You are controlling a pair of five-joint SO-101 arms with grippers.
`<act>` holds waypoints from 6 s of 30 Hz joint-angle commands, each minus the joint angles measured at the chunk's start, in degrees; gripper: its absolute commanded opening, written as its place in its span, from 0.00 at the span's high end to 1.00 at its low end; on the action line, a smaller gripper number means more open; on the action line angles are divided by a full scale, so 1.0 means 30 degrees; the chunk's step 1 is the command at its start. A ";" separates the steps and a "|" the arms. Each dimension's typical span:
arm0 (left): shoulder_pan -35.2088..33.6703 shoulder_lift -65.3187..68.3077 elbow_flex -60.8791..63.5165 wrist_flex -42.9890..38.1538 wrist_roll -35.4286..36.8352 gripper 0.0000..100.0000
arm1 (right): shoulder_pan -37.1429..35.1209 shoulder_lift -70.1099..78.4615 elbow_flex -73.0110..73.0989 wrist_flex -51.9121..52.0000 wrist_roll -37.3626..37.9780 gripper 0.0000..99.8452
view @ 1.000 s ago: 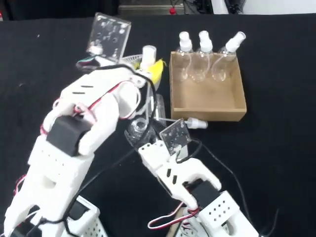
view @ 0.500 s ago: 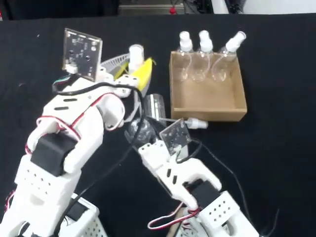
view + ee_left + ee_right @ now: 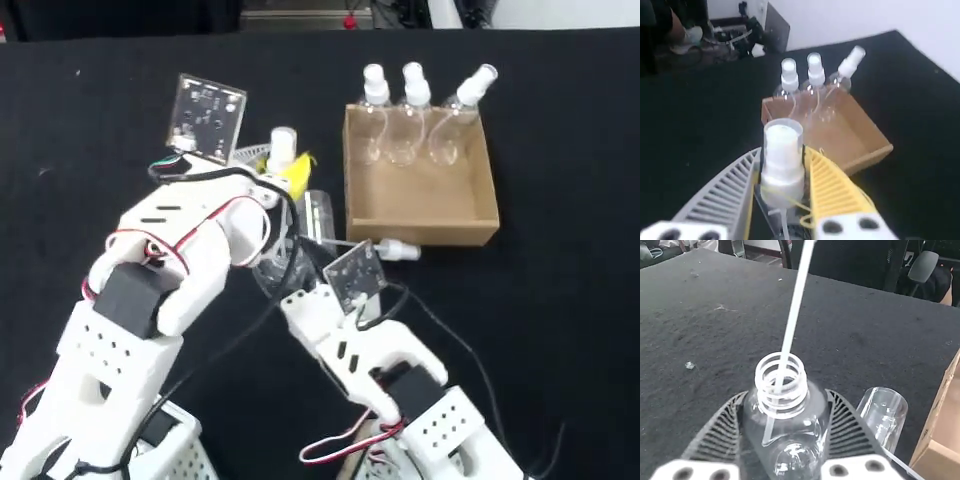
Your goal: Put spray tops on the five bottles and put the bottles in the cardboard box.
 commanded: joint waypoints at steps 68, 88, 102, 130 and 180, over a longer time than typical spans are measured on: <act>-0.6813 -1.4418 1.3231 -0.2784 -0.3165 0.79 | -0.0029 -0.0718 -0.0132 -0.0645 -0.0088 0.99; -0.8923 -1.8696 2.4630 -0.9319 -0.3077 0.79 | -0.0029 -0.0718 -0.0103 -0.0557 -0.0088 0.99; -0.8747 -1.8579 2.4630 -0.7033 -0.3077 0.79 | -0.0029 -0.0747 -0.4234 0.6476 -0.0088 0.99; -0.8747 -1.8579 2.4630 -0.6886 -0.3077 0.79 | 0.7473 0.5846 -1.3436 0.2549 0.1084 0.99; -0.8747 -1.8549 2.4630 -0.6857 -0.3077 0.79 | 1.0696 1.5810 -0.8161 -1.3656 0.1055 0.99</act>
